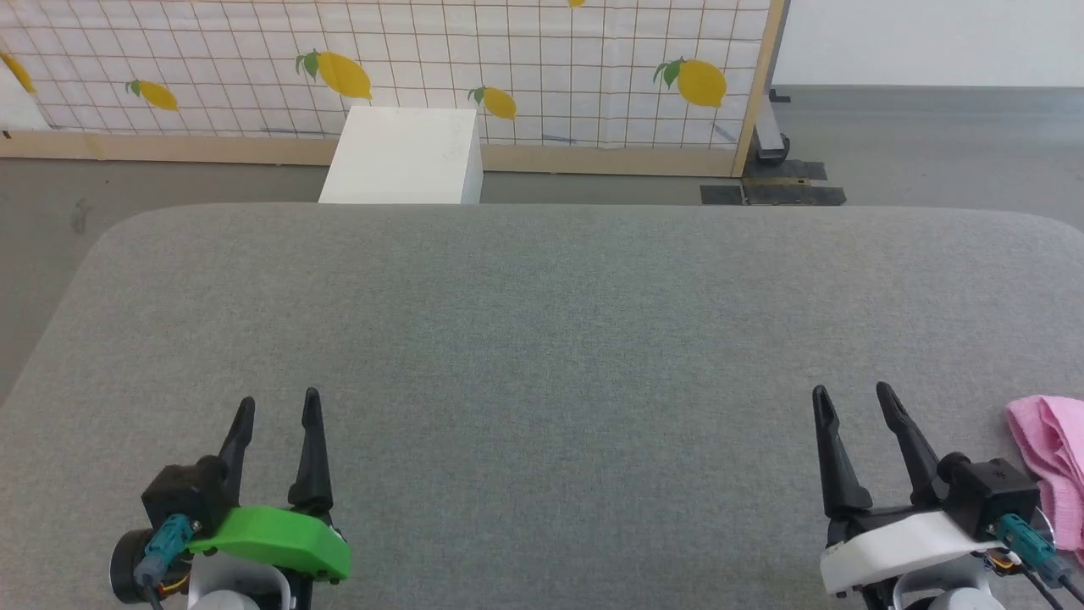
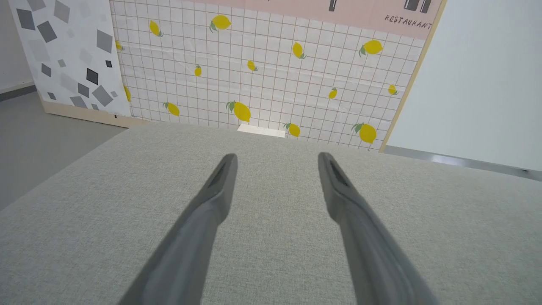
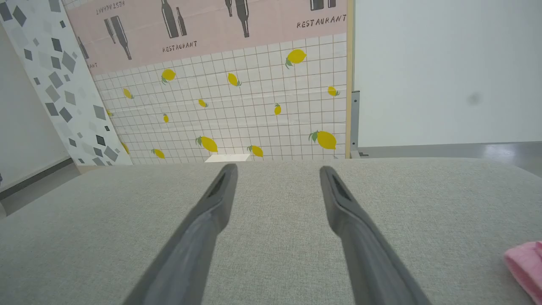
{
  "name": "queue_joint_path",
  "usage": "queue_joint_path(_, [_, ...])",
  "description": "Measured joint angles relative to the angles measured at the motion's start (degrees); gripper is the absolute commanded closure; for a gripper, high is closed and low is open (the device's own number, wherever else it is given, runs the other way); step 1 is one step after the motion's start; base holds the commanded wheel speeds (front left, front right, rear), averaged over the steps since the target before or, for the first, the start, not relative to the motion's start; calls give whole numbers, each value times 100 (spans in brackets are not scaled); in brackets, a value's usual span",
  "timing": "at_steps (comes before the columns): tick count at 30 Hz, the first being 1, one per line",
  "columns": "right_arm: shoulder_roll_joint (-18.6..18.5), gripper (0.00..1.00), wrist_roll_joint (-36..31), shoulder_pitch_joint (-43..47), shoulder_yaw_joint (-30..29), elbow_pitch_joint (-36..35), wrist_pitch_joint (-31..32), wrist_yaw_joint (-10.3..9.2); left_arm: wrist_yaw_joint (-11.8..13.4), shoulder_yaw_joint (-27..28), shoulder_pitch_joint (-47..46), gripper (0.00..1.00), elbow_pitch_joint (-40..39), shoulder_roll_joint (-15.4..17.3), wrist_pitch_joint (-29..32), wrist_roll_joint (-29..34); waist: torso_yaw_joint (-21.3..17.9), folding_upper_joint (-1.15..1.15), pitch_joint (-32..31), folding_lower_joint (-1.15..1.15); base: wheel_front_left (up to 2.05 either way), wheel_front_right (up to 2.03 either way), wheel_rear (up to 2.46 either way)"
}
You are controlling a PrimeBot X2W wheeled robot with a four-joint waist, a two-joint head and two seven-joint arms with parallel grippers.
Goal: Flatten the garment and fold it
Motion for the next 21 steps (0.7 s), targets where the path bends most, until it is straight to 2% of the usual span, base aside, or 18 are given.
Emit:
queue_joint_path(8, [-1,0,3,-1,-153,116,-1,0,-141,43,87,0,60,-151,0,83,-10,0,-47,0,0,0,0])
queue_joint_path(18, [-1,0,56,-1,-153,207,-1,0,-250,120,88,0,60,-185,0,412,-6,0,-115,0,0,0,0])
queue_joint_path(19, [-1,100,59,-1,-154,207,2,0,-248,124,86,100,60,-188,9,421,-7,0,-119,0,0,0,0])
queue_joint_path(21, [-1,100,59,-1,-157,204,2,0,-248,116,85,100,67,-187,18,415,-7,0,-119,0,0,0,0])
